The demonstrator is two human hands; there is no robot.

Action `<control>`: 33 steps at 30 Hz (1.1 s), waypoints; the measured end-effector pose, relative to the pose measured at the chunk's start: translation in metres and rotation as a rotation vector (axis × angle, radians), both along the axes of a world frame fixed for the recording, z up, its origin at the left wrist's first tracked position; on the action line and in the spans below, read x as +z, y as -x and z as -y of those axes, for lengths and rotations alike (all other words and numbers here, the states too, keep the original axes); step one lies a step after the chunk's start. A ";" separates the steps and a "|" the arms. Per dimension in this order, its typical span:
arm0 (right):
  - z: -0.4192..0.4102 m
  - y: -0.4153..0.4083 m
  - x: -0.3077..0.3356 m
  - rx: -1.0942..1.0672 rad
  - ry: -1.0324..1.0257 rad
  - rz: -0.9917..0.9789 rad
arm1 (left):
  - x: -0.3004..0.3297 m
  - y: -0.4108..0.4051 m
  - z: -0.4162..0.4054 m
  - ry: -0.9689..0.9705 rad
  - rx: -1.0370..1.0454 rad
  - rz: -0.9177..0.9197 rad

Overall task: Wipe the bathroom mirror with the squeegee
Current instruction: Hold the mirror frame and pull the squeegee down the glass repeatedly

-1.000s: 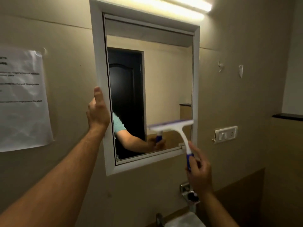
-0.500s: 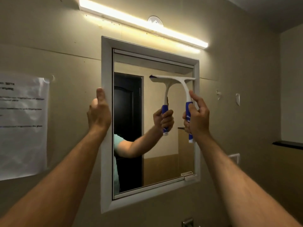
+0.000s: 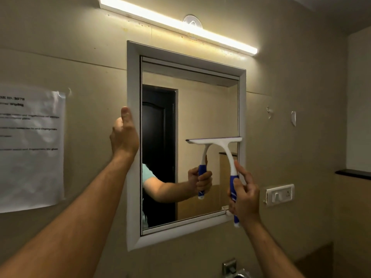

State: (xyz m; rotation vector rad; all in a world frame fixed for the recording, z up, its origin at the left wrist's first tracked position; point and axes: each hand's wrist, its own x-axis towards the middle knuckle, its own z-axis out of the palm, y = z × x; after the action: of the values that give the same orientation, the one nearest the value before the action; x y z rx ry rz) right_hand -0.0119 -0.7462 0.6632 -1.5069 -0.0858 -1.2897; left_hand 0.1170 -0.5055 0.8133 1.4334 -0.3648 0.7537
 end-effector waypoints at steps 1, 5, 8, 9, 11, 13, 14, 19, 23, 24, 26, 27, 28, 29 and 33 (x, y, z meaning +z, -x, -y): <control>-0.001 0.005 -0.009 0.003 -0.002 -0.026 | 0.000 0.001 -0.001 -0.016 -0.009 0.000; -0.007 0.028 -0.033 0.011 -0.016 -0.132 | -0.011 0.006 -0.005 -0.090 -0.060 -0.082; -0.014 0.045 -0.039 0.004 -0.023 -0.203 | -0.031 0.003 -0.011 -0.152 -0.058 -0.185; -0.017 0.049 -0.040 -0.006 -0.011 -0.220 | -0.038 0.004 -0.013 -0.184 -0.038 -0.185; -0.023 0.054 -0.043 -0.028 0.027 -0.255 | -0.053 0.010 -0.018 -0.246 0.042 -0.141; -0.030 0.056 -0.049 -0.049 0.044 -0.269 | -0.067 0.021 -0.026 -0.285 0.133 -0.058; -0.035 0.056 -0.052 -0.066 0.055 -0.264 | -0.075 0.028 -0.031 -0.311 0.170 -0.014; -0.079 0.054 -0.068 -0.079 0.079 -0.225 | -0.130 0.041 -0.078 -0.471 0.280 0.060; -0.129 0.045 -0.083 -0.042 0.138 -0.231 | -0.182 0.043 -0.125 -0.605 0.321 -0.015; -0.143 0.043 -0.086 -0.017 0.142 -0.231 | -0.193 0.043 -0.137 -0.627 0.343 -0.040; -0.174 0.041 -0.095 0.034 0.145 -0.228 | -0.217 0.042 -0.164 -0.668 0.382 -0.091; -0.189 0.041 -0.099 0.044 0.142 -0.220 | -0.228 0.042 -0.176 -0.685 0.391 -0.115; -0.206 0.040 -0.105 0.046 0.133 -0.216 | -0.241 0.043 -0.189 -0.704 0.399 -0.134; -0.224 0.039 -0.112 0.049 0.124 -0.211 | -0.254 0.043 -0.202 -0.725 0.402 -0.149; -0.301 0.032 -0.155 0.100 0.117 -0.253 | -0.317 0.051 -0.256 -0.833 0.377 -0.192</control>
State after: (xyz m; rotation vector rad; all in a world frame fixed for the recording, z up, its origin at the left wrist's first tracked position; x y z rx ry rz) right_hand -0.0437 -0.4453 0.5086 -1.7318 -0.0721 -1.0214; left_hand 0.0661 -0.2493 0.4963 2.3886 -0.2687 0.7897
